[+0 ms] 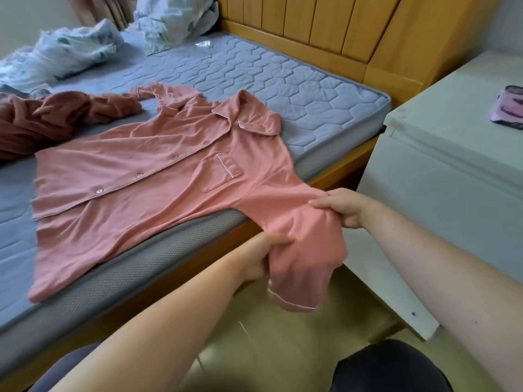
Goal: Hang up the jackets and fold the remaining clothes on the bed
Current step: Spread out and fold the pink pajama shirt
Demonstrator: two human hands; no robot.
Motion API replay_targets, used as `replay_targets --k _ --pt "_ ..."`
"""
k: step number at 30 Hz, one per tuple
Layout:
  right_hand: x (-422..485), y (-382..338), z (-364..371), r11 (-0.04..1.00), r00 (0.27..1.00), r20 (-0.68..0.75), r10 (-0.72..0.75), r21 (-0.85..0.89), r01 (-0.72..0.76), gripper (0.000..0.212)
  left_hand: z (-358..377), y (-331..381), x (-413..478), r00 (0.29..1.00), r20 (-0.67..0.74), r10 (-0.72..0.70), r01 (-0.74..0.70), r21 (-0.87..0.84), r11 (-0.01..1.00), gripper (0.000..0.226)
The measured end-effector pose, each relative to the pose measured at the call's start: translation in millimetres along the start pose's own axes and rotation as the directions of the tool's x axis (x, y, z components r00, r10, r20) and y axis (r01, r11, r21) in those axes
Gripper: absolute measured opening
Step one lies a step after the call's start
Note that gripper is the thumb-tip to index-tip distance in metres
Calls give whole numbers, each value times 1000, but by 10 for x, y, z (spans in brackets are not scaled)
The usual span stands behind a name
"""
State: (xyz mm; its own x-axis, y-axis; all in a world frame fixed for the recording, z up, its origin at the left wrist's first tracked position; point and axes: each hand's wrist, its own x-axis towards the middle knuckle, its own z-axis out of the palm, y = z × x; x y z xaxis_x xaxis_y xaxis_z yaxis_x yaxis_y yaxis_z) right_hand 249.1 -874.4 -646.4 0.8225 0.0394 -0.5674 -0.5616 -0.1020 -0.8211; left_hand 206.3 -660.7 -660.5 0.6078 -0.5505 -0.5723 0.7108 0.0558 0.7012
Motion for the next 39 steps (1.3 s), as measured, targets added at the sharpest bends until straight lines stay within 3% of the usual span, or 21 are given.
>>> replay_targets --k 3,5,9,12,14,15,17,19,20,22,24,27,29,31,32,34,36,39 --pt "-53 -152 -64 996 991 -133 -21 87 32 41 140 319 -114 1000 -10 17 -18 -72 997 29" --pt "-140 -266 -71 966 997 -71 -34 252 51 36 262 526 -169 997 -56 54 -61 -138 988 20" --pt "-361 -322 -97 861 983 134 -125 507 41 54 468 895 -212 971 -149 188 -222 -259 940 25" --pt "-584 -344 -144 889 932 297 -207 454 52 50 523 1059 -167 937 -223 270 -330 -304 894 30" --pt "-684 -398 -238 947 910 375 -178 317 55 46 538 1122 -138 932 -259 252 -340 -390 856 23" --pt "-720 -436 -296 970 904 400 -152 235 59 55 548 1155 -141 933 -266 242 -335 -402 852 20" --pt "-808 -603 -352 986 905 405 -130 146 76 54 537 1212 -156 933 -282 225 -308 -296 904 19" --pt "-860 -792 -353 979 941 305 -144 184 90 32 519 1260 -215 911 -362 199 -197 42 979 24" --pt "-863 -890 -335 973 957 254 -138 216 83 30 513 1261 -272 884 -418 211 -105 262 959 27" --pt "-836 -1089 -276 974 986 150 -77 224 42 31 451 1288 -359 832 -447 327 48 647 761 30" --pt "-847 -1245 -159 979 998 54 -9 202 -2 30 387 1373 -447 780 -336 527 -30 822 568 31" --pt "-857 -1409 64 970 996 -83 36 244 -15 25 385 1507 -644 649 -100 754 -303 875 377 26" --pt "-842 -1483 208 958 987 -151 62 288 -16 25 383 1477 -762 583 151 799 -411 903 129 27" --pt "-788 -1577 333 940 983 -173 68 342 -5 30 320 1337 -801 489 370 790 -404 899 -171 69" --pt "-786 -1627 401 922 979 -196 47 385 33 32 245 1269 -773 435 460 774 -336 881 -335 88" --pt "-787 -1716 540 878 973 -232 15 468 98 37 79 1138 -619 340 588 734 -156 805 -573 103" --pt "-728 -1818 693 827 965 -262 16 546 134 39 -27 1061 -442 271 569 776 -45 813 -581 99" --pt "-559 -2007 956 786 966 -259 25 602 141 45 -83 1028 -324 225 332 916 -32 942 -333 89"
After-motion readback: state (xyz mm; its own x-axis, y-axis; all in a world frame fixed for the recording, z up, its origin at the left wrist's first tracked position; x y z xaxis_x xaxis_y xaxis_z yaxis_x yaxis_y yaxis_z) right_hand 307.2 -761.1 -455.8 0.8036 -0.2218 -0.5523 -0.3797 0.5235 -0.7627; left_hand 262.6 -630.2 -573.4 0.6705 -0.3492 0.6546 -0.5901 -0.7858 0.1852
